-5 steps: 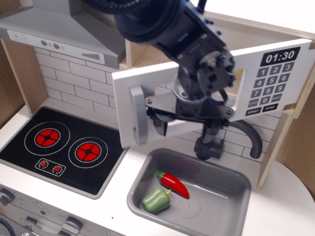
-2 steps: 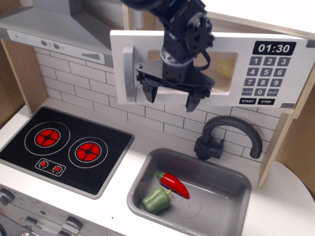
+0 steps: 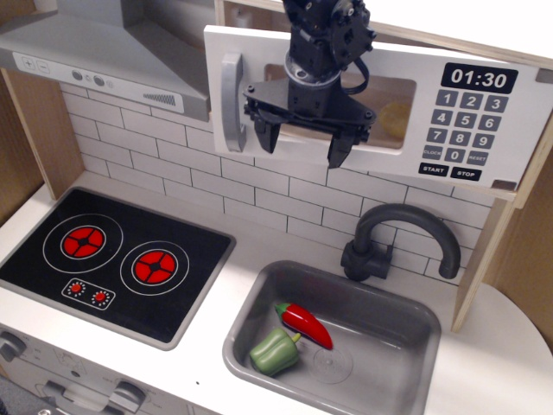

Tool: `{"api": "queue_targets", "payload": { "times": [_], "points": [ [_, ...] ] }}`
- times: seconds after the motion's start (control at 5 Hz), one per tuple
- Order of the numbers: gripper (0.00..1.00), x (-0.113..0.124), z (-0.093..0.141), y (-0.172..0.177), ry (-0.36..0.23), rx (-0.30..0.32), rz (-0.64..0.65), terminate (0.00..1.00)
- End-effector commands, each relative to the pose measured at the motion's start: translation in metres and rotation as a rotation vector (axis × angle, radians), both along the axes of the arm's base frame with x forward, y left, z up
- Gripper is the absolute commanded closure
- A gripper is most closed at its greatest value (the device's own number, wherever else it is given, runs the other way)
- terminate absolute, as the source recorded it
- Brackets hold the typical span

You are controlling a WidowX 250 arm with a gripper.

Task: Close microwave

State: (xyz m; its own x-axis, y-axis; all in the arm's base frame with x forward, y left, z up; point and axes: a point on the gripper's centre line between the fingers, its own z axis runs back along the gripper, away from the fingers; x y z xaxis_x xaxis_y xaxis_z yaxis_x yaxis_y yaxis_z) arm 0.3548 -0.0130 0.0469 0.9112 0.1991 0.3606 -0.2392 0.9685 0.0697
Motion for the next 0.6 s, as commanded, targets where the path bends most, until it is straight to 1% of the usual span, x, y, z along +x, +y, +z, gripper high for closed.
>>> {"api": "queue_targets", "payload": {
  "times": [0.0,0.2,0.4],
  "points": [
    [0.00,0.0298,0.0205,0.0077,-0.075,0.009,0.020,0.00],
    [0.00,0.0333,0.0199,0.0080,-0.079,0.013,0.022,0.00],
    [0.00,0.0360,0.0213,0.0082,-0.100,0.012,0.017,0.00]
  ]
}}
